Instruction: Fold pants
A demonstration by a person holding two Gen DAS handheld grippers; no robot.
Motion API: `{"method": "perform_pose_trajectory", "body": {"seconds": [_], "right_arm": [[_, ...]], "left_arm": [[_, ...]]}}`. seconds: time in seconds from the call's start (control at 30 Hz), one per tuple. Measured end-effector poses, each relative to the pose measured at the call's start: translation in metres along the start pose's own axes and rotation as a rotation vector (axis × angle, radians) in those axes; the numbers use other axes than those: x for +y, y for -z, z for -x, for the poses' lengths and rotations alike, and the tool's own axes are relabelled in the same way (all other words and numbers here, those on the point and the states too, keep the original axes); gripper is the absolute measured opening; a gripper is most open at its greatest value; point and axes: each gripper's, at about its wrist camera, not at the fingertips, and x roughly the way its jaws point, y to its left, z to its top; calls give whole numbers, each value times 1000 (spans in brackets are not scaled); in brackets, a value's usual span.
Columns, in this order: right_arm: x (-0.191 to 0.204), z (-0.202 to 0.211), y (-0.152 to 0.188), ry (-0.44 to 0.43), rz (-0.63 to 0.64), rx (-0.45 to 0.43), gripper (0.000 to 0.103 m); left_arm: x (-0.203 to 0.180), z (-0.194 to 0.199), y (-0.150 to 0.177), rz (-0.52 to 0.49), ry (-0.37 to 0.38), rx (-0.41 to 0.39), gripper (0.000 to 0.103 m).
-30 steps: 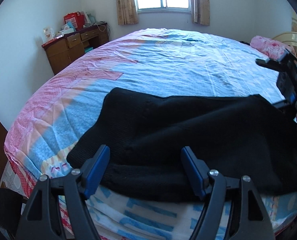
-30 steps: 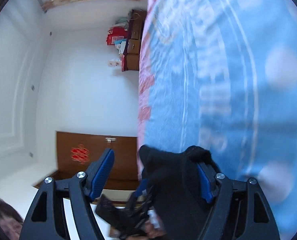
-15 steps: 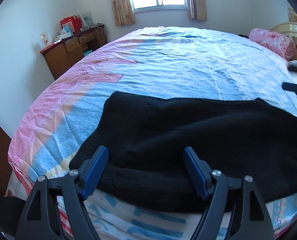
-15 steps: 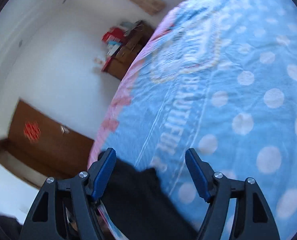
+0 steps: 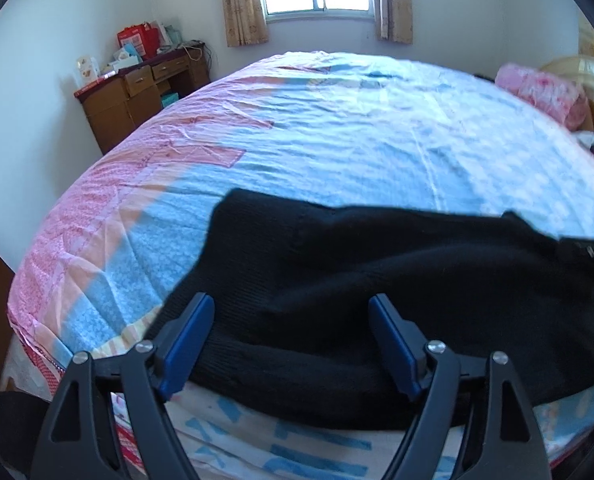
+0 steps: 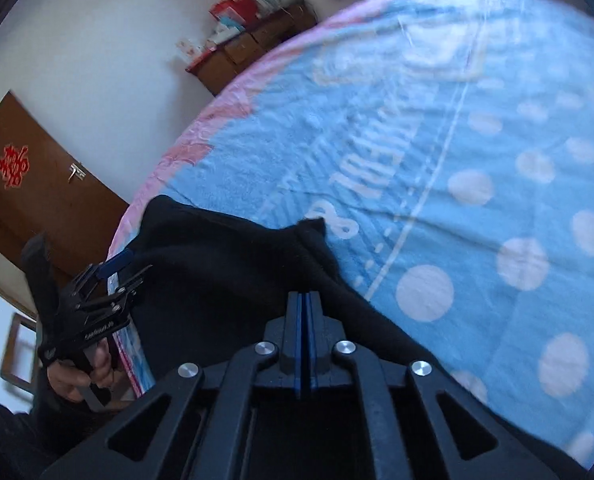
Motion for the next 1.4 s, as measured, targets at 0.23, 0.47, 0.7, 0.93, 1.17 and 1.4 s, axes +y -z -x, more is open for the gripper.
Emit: {"method": "perform_pose_trajectory", "body": {"seconds": [0.23, 0.47, 0.7, 0.93, 1.17, 1.4], "right_arm": [[24, 38, 63, 384, 209, -11, 3], [-1, 87, 108, 328, 18, -109, 3], [-24, 124, 157, 338, -59, -113, 3], [-31, 178, 134, 314, -98, -262, 4], [-60, 168, 91, 410, -55, -196, 3], [-73, 147, 109, 466, -66, -134, 3]], "left_arm": [[12, 0, -19, 17, -1, -44, 83], [29, -35, -15, 108, -20, 46, 91], [40, -23, -16, 76, -74, 28, 93], [5, 28, -32, 53, 7, -92, 90], [-75, 13, -16, -83, 137, -11, 90], [-90, -11, 11, -108, 116, 73, 91]]}}
